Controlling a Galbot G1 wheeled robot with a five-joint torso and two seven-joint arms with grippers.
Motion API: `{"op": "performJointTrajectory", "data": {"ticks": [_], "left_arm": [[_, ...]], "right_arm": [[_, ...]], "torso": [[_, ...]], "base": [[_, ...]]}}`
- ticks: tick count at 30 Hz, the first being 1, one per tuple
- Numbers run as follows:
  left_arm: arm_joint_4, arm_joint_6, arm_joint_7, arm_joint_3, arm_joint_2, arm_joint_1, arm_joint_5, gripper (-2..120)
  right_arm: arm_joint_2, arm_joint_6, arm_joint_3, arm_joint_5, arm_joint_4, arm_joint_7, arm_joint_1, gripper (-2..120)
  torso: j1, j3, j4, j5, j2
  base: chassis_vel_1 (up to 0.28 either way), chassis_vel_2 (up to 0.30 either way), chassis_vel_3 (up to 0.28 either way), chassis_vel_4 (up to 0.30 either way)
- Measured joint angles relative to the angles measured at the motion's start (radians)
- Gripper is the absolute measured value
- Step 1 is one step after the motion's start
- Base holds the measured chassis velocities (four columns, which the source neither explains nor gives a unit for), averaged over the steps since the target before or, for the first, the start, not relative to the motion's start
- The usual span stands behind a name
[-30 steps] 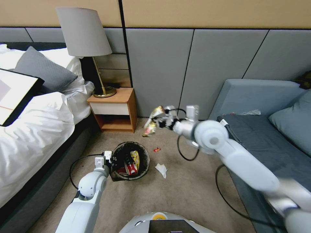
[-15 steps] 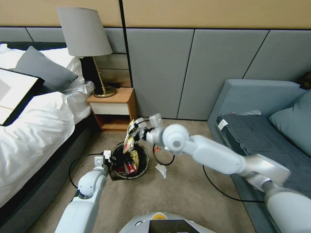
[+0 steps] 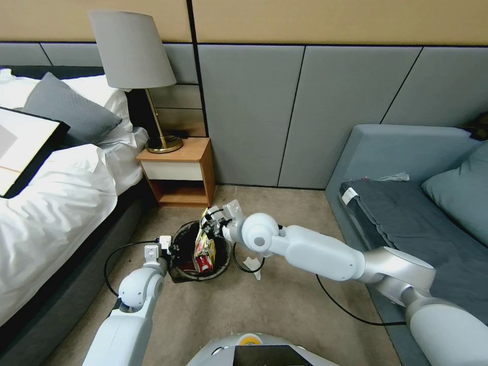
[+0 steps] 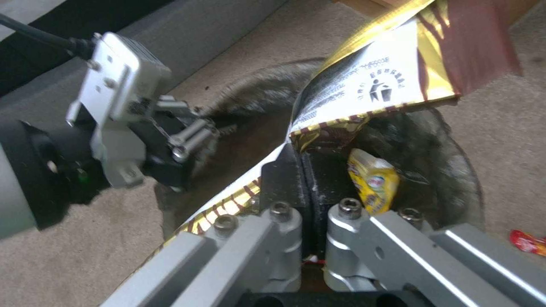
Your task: Pick up the trash bin, then pick up the garbage from the floor and place it into the trash bin.
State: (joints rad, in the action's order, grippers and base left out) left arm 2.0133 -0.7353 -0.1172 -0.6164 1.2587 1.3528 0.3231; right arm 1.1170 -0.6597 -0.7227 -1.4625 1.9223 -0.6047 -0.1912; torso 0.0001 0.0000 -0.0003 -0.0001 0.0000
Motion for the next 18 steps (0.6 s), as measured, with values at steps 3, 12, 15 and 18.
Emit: {"op": "performJointTrajectory", "data": {"ticks": [3, 12, 15, 18], "left_arm": [[-0.001, 0.000, 0.000, 0.000, 0.004, 0.000, 0.000, 0], [-0.003, 0.000, 0.002, -0.002, 0.008, 0.004, -0.004, 0], [-0.003, 0.000, 0.002, -0.003, 0.006, 0.003, -0.004, 0], [-0.007, 0.000, 0.002, -0.004, 0.008, 0.001, -0.004, 0]], "right_arm": [[0.014, 0.001, -0.002, 0.004, -0.006, -0.001, -0.007, 13], [0.056, 0.006, 0.006, 0.007, -0.030, -0.016, -0.012, 45], [0.050, 0.007, 0.019, 0.006, -0.031, -0.016, -0.013, 60], [0.044, 0.009, 0.028, 0.006, -0.032, -0.015, -0.019, 72]], "torso": [[0.000, 0.000, 0.0001, 0.0000, 0.000], [0.000, 0.000, 0.0004, -0.0001, 0.000], [0.000, 0.000, 0.0002, 0.0000, 0.000], [0.000, 0.000, 0.0002, 0.0001, 0.000]], "base": [[0.000, 0.000, 0.000, 0.000], [0.000, 0.000, 0.000, 0.000], [0.000, 0.000, 0.000, 0.000], [0.000, 0.000, 0.000, 0.000]]}}
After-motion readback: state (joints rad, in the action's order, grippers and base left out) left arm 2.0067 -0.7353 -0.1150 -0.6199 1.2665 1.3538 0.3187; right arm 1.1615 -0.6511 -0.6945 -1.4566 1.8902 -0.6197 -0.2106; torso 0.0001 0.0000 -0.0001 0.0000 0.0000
